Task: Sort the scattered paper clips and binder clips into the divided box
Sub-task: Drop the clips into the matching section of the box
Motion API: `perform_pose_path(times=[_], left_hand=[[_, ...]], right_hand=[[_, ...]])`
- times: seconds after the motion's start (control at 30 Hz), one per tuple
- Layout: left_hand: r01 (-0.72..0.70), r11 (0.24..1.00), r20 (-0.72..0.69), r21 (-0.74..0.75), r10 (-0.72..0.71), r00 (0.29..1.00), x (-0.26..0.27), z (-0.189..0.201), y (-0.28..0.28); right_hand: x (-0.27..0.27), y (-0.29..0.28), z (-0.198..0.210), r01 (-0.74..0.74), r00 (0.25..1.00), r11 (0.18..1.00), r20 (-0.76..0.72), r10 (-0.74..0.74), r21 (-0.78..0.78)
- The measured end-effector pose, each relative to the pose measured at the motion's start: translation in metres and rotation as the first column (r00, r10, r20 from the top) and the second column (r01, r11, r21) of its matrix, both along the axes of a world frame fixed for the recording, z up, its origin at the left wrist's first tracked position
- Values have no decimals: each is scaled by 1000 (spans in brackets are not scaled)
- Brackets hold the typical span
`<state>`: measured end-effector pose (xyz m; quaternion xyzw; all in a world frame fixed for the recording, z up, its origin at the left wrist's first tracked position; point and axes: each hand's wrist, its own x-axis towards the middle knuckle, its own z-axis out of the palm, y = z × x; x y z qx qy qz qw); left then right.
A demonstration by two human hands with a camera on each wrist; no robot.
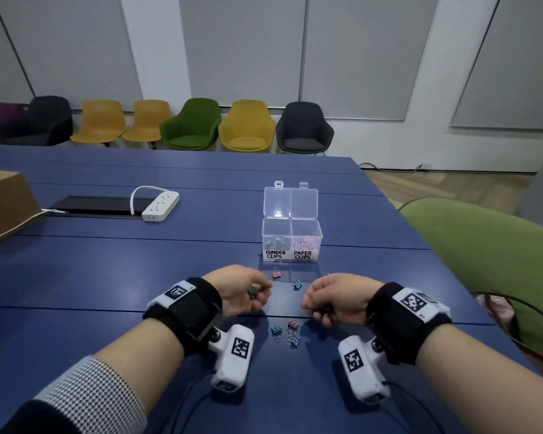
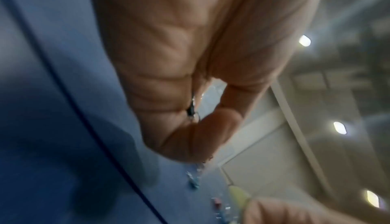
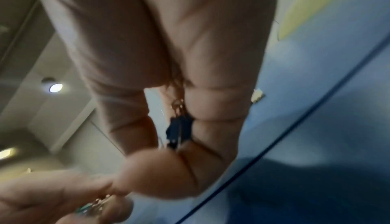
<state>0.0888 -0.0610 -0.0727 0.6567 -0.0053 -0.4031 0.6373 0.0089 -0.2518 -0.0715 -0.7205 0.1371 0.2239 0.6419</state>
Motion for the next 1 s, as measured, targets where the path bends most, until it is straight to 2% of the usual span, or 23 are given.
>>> perform_pose_path(times=[0.1, 0.23, 0.33, 0.47, 0.53, 0.63, 0.73, 0.87, 0.93, 1.0], left_hand=[[136, 942, 179, 308, -198, 964, 6, 1, 3], [183, 854, 263, 487, -343, 902, 26, 17, 3], [158, 878, 311, 452, -321, 894, 43, 38, -11], [-62, 978, 452, 199, -36, 891, 68, 68, -47], [-86, 988, 505, 131, 8, 863, 85, 73, -61], [-97, 985, 544, 141, 5, 839, 99, 72, -68], [-165, 984, 564, 68, 99, 820, 105, 62, -62], [-274, 956, 663, 105, 139, 736, 108, 44, -43], [-322, 939, 690, 117, 156, 707, 108, 35, -32], [-329, 934, 687, 139, 148, 712, 107, 25, -22]], right_hand=[[9, -8, 7, -135, 991, 973, -40, 130, -189], [27, -12, 24, -217, 976, 903, -62, 209, -370], [49, -12, 43, -178, 981, 888, -10, 192, -423], [89, -4, 64, 71, 979, 927, 202, 6, -368], [109, -1, 70, 168, 954, 930, 293, -69, -328], [135, 4, 73, 213, 919, 886, 392, -39, -413], [149, 13, 74, 238, 886, 812, 461, 43, -533], [155, 11, 72, 171, 908, 738, 395, 139, -653], [154, 4, 68, 188, 918, 757, 387, 92, -625], [149, -5, 63, 256, 893, 814, 450, 7, -521]])
